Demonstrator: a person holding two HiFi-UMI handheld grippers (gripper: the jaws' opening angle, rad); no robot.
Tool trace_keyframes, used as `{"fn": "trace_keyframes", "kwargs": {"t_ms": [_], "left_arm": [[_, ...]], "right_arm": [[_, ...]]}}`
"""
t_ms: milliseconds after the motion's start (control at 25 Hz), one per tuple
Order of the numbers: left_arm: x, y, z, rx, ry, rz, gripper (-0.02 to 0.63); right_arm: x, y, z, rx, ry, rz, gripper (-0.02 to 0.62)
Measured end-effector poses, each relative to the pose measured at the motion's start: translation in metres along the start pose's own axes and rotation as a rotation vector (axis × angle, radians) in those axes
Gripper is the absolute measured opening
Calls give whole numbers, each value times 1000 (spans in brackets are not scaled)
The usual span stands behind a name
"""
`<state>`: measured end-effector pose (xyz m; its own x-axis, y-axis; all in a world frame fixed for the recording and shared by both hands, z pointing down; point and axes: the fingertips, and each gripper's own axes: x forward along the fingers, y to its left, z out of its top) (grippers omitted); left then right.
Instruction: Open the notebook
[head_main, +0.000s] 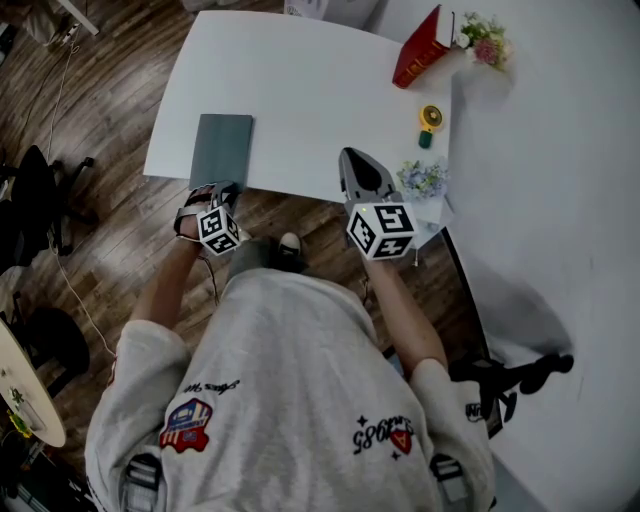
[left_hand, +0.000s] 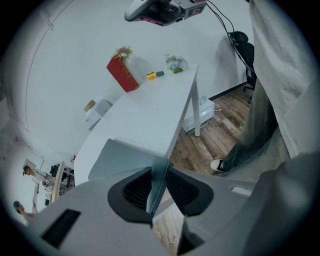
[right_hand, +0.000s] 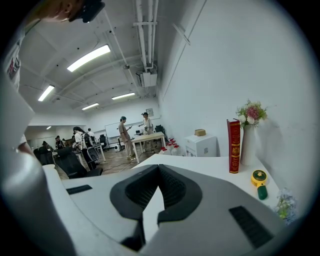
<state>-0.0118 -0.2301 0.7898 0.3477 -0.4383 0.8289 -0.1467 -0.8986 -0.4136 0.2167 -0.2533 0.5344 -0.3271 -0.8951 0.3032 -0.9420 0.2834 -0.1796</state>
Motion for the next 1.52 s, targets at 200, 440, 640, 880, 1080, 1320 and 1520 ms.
{"fn": "trace_keyframes", "kwargs": {"t_ms": [200, 440, 640, 880, 1080, 1320, 1520], "left_arm": [[-3, 3, 2, -62, -29, -40, 70], [-22, 15, 6, -144, -106, -8, 28], [-35, 28, 7, -247, -153, 32, 21], [-48, 41, 5, -461, -214, 53, 20], [-63, 56, 1, -665, -267, 71, 20], [-78, 68, -5, -803, -330, 85, 20], [-94, 81, -15, -927, -398, 118, 20]], "right_arm": [[2, 1, 0, 1, 3, 1, 0], [4, 9, 2, -9, 5, 10, 0], [9, 15, 6, -14, 4, 20, 0], [16, 23, 22, -33, -12, 34, 0], [26, 33, 37, -36, -27, 40, 0], [37, 42, 44, -40, -32, 56, 0], [50, 55, 45, -48, -25, 82, 0]]}}
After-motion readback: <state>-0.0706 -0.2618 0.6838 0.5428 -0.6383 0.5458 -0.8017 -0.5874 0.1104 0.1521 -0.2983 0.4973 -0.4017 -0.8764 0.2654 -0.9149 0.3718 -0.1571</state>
